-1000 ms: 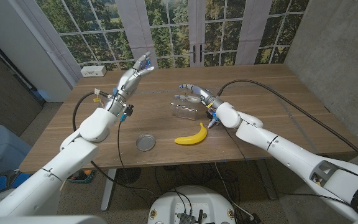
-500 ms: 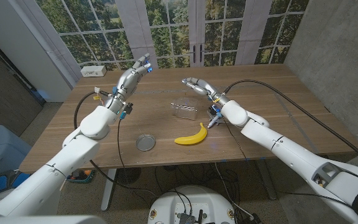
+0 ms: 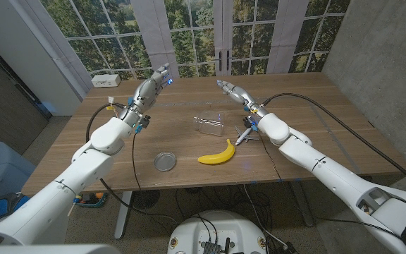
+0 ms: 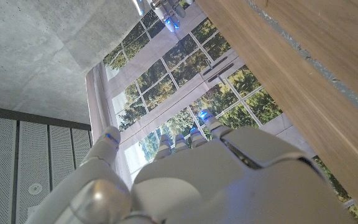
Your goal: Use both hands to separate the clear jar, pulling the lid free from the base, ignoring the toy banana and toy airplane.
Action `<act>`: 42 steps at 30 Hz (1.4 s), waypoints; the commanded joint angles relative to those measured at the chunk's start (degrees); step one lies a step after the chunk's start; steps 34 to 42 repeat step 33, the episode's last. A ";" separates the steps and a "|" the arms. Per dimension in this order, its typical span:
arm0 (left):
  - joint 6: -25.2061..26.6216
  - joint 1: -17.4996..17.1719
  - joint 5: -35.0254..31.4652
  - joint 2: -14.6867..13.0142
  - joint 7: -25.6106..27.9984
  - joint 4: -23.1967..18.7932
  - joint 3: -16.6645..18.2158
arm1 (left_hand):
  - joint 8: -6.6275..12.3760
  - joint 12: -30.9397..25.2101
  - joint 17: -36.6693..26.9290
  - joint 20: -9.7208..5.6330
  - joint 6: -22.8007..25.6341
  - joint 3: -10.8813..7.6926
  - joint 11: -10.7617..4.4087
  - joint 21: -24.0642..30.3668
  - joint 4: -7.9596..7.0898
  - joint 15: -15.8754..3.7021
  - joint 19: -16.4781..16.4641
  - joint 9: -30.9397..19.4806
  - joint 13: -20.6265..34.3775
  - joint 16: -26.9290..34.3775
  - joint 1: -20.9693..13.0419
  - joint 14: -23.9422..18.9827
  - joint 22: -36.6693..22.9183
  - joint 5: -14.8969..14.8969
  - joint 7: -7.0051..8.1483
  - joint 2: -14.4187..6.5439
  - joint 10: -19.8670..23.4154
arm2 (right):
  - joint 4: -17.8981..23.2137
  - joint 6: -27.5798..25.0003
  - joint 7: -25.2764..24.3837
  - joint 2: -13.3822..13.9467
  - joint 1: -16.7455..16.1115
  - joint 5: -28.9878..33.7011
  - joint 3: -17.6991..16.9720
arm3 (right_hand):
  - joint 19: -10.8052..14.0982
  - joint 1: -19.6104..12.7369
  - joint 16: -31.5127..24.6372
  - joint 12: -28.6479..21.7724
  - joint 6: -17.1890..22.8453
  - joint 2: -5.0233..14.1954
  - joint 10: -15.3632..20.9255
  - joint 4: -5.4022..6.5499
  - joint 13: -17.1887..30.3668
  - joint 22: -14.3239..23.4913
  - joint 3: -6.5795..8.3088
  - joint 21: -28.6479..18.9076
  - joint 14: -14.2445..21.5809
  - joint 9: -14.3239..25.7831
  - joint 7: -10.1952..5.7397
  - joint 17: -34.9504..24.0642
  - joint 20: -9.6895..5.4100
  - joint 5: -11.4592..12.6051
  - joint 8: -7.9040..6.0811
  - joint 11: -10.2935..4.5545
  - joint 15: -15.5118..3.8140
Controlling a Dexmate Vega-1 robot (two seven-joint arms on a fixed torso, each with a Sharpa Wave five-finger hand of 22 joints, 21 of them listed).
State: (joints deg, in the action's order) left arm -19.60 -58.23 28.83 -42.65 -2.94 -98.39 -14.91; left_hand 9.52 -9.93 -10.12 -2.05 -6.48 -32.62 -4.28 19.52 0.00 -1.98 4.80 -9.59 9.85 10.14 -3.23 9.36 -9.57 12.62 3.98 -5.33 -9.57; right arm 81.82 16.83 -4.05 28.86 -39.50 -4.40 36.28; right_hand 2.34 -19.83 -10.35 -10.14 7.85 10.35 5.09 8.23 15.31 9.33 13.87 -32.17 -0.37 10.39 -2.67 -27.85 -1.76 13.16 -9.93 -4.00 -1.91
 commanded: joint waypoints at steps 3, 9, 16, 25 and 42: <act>2.17 1.50 5.43 0.30 -2.84 2.73 -0.70 | 0.13 -0.08 -0.09 -3.28 -1.07 -0.54 0.42 -0.53 -1.47 -2.66 0.44 -0.03 0.01 -0.17 0.81 0.96 -0.16 0.79 -0.48 -5.34 -1.85 | -1.12 4.79 -1.22 -0.34 -2.96 -5.35 -3.87 | 0.42 0.74 0.22 -0.05 -0.40 0.21 -0.46 -0.02 -0.31 0.11 0.86 0.45 -0.64 -0.01 0.11 0.55 -5.20 0.51 0.04 -0.04 -5.64; 2.13 1.55 6.41 1.00 -2.34 3.85 -0.61 | 0.20 -0.16 -0.08 -3.62 -1.29 -0.89 0.37 -0.76 -2.26 -2.80 0.31 -0.02 0.00 -0.07 0.99 1.08 -0.16 1.08 -0.56 -5.75 -2.09 | -0.02 5.80 -2.79 -0.15 -4.80 -6.59 -5.57 | 0.51 0.84 0.13 -0.13 -0.36 0.36 -0.46 0.03 -0.51 0.11 1.11 0.62 -0.65 -0.03 0.20 0.82 -5.33 0.58 -0.10 0.03 -5.68; 1.99 1.34 7.71 1.37 -2.41 4.70 -0.35 | 0.25 -0.17 -0.05 -3.82 -1.54 -1.22 0.28 -1.03 -2.95 -2.91 0.26 -0.02 -0.01 -0.05 1.10 1.33 -0.15 1.34 -0.60 -5.83 -2.45 | 1.45 6.56 -4.09 -0.08 -6.92 -8.25 -7.26 | 0.65 1.04 -0.10 -0.35 -0.16 0.43 -0.24 0.07 -0.94 0.09 1.64 1.01 -0.37 -0.07 0.47 1.46 -5.39 0.72 -0.36 0.22 -5.63; 2.64 1.73 9.95 1.75 -3.79 5.90 -0.39 | 0.33 -0.31 0.02 -4.17 -1.70 -1.71 0.45 -1.37 -3.73 -2.90 0.13 0.00 -0.04 0.05 1.13 1.30 -0.15 1.70 -0.58 -5.90 -2.52 | 2.29 7.80 -4.92 -0.23 -9.21 -10.91 -9.27 | 0.99 1.23 -0.32 -0.59 0.23 0.37 0.19 0.05 -1.41 0.07 2.21 1.40 0.04 -0.10 0.66 2.21 -5.33 0.85 -0.62 0.42 -5.23; 5.48 1.79 12.57 1.97 -3.02 5.98 0.04 | 0.34 -0.31 0.10 -4.27 -2.00 -2.15 0.82 -1.68 -4.30 -2.50 0.02 0.00 -0.07 0.05 1.08 1.41 -0.15 2.00 -1.02 -5.83 -2.80 | 0.42 13.51 -7.91 -2.16 -11.54 -13.46 -12.80 | 1.44 1.64 -0.74 -1.22 2.02 -1.17 2.09 -0.86 -2.56 0.05 2.86 2.68 1.72 -0.15 2.36 4.45 -4.64 0.71 -1.21 2.24 -2.96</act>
